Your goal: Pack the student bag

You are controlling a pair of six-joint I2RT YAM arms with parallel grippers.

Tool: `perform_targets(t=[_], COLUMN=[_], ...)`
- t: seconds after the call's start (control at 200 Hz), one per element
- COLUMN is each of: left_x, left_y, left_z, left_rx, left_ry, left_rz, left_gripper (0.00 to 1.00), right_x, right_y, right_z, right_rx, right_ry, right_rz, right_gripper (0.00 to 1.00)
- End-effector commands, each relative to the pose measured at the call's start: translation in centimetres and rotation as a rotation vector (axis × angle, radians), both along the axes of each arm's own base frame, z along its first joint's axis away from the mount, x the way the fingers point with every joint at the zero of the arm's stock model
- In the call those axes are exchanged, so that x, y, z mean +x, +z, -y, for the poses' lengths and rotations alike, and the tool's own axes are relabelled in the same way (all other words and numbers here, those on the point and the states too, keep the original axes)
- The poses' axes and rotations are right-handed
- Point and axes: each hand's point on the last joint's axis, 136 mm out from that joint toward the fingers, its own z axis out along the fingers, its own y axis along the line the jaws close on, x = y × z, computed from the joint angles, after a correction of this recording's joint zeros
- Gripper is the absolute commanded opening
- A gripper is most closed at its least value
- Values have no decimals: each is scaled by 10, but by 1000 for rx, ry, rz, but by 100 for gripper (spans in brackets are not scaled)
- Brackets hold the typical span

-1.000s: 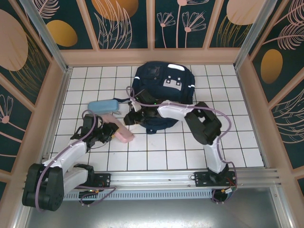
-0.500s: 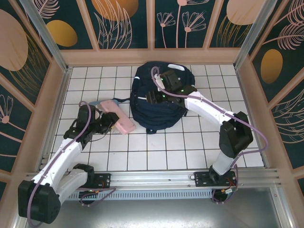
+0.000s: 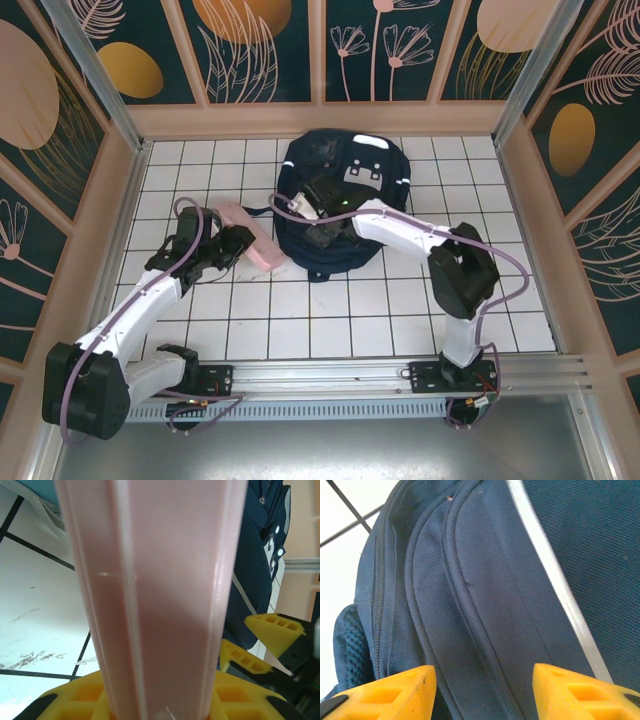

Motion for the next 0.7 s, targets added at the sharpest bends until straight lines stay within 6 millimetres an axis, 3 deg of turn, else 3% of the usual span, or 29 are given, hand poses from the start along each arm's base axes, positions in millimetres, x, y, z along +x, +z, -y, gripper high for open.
perform_targets(t=[0.0, 0.195, 0.295, 0.395, 0.581, 0.696], left_x=[13, 15, 16, 17, 17, 19], left_y=[17, 15, 14, 13, 9, 17], left_z=[3, 4, 7, 9, 11, 21], left_rx=[3, 2, -6, -18, -8, -46], left_ry=[-8, -18, -27, -37, -56, -92], left_rz=[84, 83, 81, 79, 75, 114], left_gripper=[18, 18, 18, 18, 18, 18], right_x=[18, 36, 45, 54, 72, 75], right_y=[4, -14, -11, 5, 53, 77], right_z=[10, 24, 26, 21, 12, 9], right_rx=[-119, -209, -219, -195, -94, -41], right_ry=[36, 15, 6, 0, -31, -47], right_rz=[67, 55, 74, 127, 283, 348], right_gripper=[53, 47, 41, 30, 8, 1])
